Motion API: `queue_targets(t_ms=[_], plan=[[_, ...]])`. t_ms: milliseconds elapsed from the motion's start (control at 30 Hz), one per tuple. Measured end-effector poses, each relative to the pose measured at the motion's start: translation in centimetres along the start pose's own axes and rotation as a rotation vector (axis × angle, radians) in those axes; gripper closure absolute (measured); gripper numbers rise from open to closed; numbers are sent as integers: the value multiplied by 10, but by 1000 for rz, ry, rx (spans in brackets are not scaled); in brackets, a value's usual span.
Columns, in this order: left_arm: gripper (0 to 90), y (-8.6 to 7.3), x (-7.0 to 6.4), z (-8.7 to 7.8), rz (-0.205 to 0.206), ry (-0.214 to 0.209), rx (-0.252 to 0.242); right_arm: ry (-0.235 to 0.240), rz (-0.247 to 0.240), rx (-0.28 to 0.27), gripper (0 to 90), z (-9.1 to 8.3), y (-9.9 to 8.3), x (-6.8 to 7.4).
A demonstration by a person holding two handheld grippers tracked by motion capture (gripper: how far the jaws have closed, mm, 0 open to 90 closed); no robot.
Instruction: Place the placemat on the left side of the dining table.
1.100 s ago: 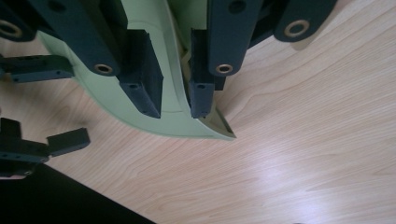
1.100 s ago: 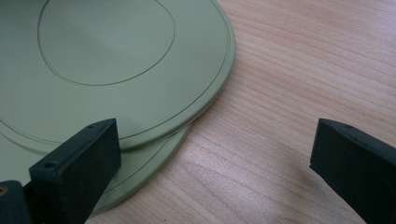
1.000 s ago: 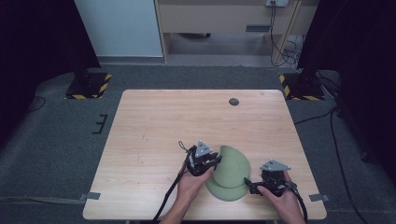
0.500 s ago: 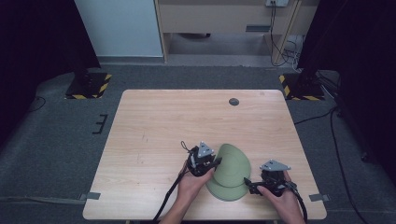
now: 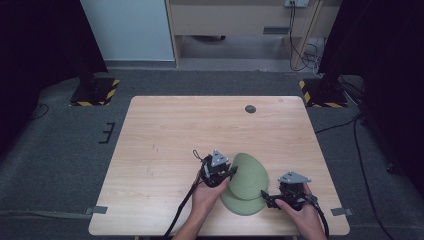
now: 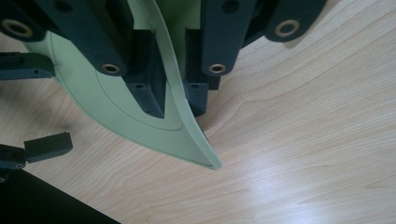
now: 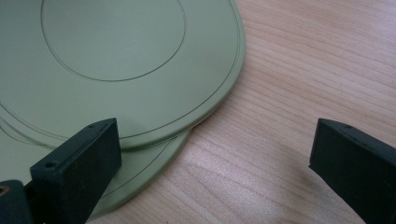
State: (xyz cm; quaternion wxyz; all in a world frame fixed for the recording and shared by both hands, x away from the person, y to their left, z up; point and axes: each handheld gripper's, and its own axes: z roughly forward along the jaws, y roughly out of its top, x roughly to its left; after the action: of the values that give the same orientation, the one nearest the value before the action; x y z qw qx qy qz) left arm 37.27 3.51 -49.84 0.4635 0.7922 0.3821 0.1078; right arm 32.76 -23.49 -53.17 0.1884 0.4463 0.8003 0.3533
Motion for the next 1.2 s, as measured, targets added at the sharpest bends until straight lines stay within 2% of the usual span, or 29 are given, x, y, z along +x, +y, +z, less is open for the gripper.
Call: queue_targets(t_ms=[100,233,433,500,733,800,1000,1200], plan=[[835,1,0,-2,-3,-11,-5,9,11,-5,31,0,0,-1],[848,6,-2,-4,7,-29,-15,1,29,-15,38,-1,0,-5],[850,15,-6,-12,7,-64,-44,-37,74,-41,39,-6,0,-17],[852,19,-7,-15,20,-70,-50,-60,92,-51,39,-8,-1,-23],[852,31,-11,-24,33,-93,-76,-89,108,-63,40,-10,-2,-29],[853,35,-11,-26,21,-111,-88,-95,111,-61,41,-9,-2,-30],[854,46,-12,-31,29,-118,-107,-103,118,-63,41,-9,-2,-31],[854,56,-10,-37,35,-108,-120,-110,124,-67,41,-9,-2,-33]])
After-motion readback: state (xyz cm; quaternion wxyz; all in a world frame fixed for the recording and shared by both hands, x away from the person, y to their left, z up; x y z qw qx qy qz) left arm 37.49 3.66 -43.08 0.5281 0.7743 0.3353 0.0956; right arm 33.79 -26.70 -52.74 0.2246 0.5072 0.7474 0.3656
